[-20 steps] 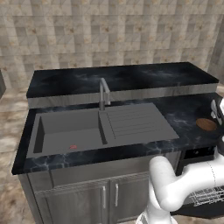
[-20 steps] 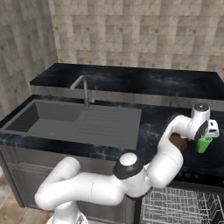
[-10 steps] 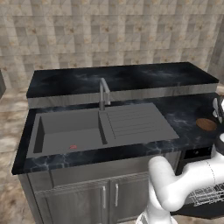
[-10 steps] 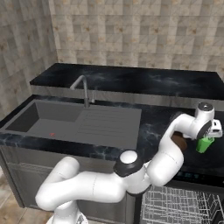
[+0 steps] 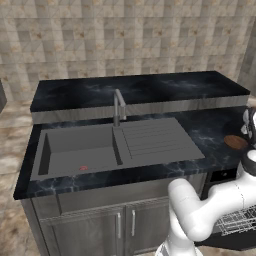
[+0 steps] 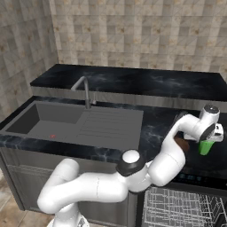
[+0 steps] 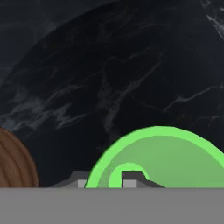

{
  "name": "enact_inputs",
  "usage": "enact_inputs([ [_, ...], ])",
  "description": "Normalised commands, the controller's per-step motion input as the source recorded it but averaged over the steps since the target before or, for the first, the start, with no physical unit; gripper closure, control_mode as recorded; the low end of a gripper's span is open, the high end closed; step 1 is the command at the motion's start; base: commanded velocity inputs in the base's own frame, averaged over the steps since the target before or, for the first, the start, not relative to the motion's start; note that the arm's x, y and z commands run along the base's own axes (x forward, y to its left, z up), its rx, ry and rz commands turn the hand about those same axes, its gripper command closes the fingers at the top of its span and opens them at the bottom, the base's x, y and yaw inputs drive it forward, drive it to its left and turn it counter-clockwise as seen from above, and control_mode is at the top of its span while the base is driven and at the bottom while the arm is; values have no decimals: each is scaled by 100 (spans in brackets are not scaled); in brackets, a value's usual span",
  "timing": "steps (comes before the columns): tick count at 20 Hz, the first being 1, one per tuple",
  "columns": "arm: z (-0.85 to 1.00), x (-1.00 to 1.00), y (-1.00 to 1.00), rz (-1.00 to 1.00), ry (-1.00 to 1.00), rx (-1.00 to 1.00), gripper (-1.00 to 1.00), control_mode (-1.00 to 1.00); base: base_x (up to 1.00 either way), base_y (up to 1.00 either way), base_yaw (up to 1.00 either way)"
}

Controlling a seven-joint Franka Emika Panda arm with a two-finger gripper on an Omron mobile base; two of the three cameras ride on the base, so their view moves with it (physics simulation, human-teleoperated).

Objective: Pick up the cup and bowl from the counter, place them in the dishwasher, and close the dishwasher door.

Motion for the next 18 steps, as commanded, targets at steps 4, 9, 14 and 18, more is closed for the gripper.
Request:
enact_inputs([
  [4,19,-18,35,0,0,5,100,-100,0,0,0],
  [9,4,-16,72,6,0,1,100,-100,0,0,0],
  [14,2,-18,84,9,0,-1,100,-100,0,0,0],
  [18,25,-57,52,10,-1,-8,100,-100,0,0,0],
])
